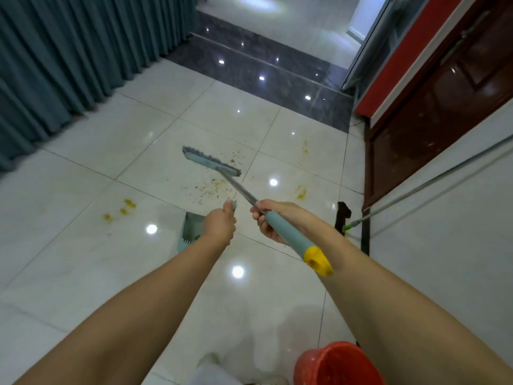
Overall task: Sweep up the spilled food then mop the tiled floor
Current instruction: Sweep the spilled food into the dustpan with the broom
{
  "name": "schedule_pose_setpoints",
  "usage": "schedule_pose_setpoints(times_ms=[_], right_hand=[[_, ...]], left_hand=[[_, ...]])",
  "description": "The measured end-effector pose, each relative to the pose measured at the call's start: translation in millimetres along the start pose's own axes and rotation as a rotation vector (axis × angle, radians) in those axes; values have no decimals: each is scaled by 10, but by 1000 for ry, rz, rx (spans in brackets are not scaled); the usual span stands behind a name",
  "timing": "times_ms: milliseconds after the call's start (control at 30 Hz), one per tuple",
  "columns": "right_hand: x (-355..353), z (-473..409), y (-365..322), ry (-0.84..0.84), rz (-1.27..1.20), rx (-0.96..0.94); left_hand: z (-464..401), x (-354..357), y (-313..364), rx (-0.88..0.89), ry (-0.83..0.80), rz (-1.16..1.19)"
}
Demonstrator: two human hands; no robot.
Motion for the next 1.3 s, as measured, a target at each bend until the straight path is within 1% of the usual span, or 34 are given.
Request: schedule_pose_setpoints(times_ms=[67, 133, 200, 333, 400, 533, 600, 667, 733, 800, 900, 1000, 1167, 1233, 1300], right_hand=[[78, -66, 65, 27, 47, 63], [129, -133, 94, 60, 206, 98], [231, -225, 88, 66, 310, 107], [457, -411, 185, 25, 388, 236], [560, -494, 260, -12, 397, 269], [871, -675, 470, -114, 272, 312], [1035, -771, 604, -182, 239, 364], [1172, -844, 765, -253, 259, 450], [1258, -897, 940, -280, 324, 543], [1332, -946, 1094, -281, 384, 600], [1453, -1002, 1319, -288, 362, 662], [1492, -1003, 1586, -315, 376, 773], [1408, -1010, 2102, -312, 436, 959], [1380, -1001, 2290, -310, 440, 1001], [1346, -1005, 2453, -308, 429, 1014]], left_hand=[[-48, -293, -119, 12, 95, -45], [-59, -549, -269, -12, 151, -38], [-57, -761, -419, -43, 184, -13], [-19, -1174, -724, -81, 278, 125], [35, -1413, -872, -116, 344, 200], [165, -1868, -1179, -165, 469, 311], [246, -2051, -1363, -180, 539, 352], [373, -2210, -1576, -231, 627, 440], [533, -2337, -1752, -275, 712, 535], [712, -2424, -1915, -306, 789, 567], [974, -2479, -2133, -335, 906, 575], [1249, -2442, -2308, -384, 1011, 595], [1629, -2281, -2560, -465, 1151, 592], [1736, -2183, -2655, -509, 1191, 579], [1803, -2066, -2718, -556, 1208, 512]])
Point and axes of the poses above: each hand's wrist, its own z-axis away from the middle knuckle, its own x-axis out of the palm, y = z × x, the point moved 6 cm from there along -z, towards the middle knuckle, and after that the axes turned 3 degrees about -x, right-handed, at the moved point
